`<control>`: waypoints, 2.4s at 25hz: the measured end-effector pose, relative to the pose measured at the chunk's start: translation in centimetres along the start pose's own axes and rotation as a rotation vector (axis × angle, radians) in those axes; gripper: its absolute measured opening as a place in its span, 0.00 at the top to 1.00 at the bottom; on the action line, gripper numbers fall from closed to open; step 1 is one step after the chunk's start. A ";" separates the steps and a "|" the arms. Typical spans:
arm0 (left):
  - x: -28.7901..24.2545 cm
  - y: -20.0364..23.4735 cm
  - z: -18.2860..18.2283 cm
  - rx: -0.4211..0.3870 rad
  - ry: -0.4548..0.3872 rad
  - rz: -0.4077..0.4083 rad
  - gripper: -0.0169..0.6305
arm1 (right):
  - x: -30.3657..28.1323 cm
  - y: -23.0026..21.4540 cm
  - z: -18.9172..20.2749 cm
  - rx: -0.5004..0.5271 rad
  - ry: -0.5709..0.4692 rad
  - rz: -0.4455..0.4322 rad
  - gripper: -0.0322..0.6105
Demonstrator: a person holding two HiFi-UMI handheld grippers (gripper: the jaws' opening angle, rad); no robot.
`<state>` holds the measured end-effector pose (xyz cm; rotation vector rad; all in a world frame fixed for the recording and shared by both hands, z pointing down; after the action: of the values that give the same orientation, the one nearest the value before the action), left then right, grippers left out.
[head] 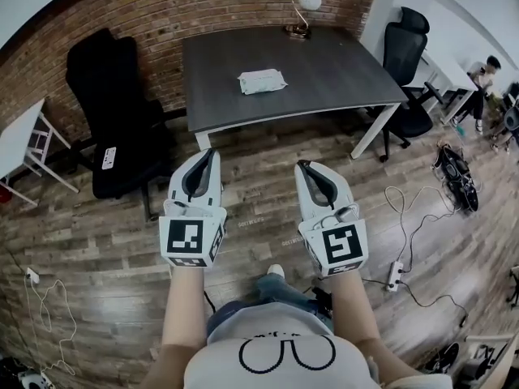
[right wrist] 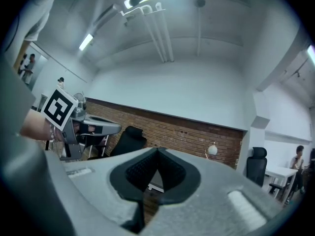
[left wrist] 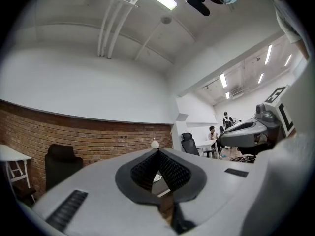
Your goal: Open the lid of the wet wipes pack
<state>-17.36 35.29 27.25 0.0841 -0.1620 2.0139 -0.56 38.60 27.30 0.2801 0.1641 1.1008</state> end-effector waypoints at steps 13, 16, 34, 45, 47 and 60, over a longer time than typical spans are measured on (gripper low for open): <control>-12.2 -2.0 2.0 0.019 0.028 -0.109 0.98 | -6.8 -11.1 4.7 -0.019 0.016 -0.110 0.95; -14.6 -1.6 2.5 0.035 0.026 -0.117 0.98 | -8.4 -12.5 5.4 -0.025 0.024 -0.107 0.95; -36.8 8.4 8.8 0.044 0.088 -0.032 0.98 | -29.9 -22.7 10.9 -0.048 0.076 -0.047 0.95; -50.0 16.0 13.2 0.120 0.118 0.052 0.98 | -44.5 -27.5 14.2 -0.040 0.182 -0.037 0.95; -51.2 17.0 13.9 0.140 0.140 0.051 0.98 | -46.1 -27.7 14.6 -0.042 0.195 -0.043 0.95; -56.0 16.8 18.7 0.144 0.304 0.126 0.69 | -49.7 -30.6 19.1 -0.092 0.268 -0.060 0.95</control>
<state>-8.44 -24.64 37.08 -0.1443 0.1749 2.1345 8.57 -21.56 35.86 0.0431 0.3573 1.0800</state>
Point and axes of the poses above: the fingertips, and each gripper's own axes: x backward along the fingers, y to its left, z out of its underside, the point moved 3 cm from there along x, backward along the fingers
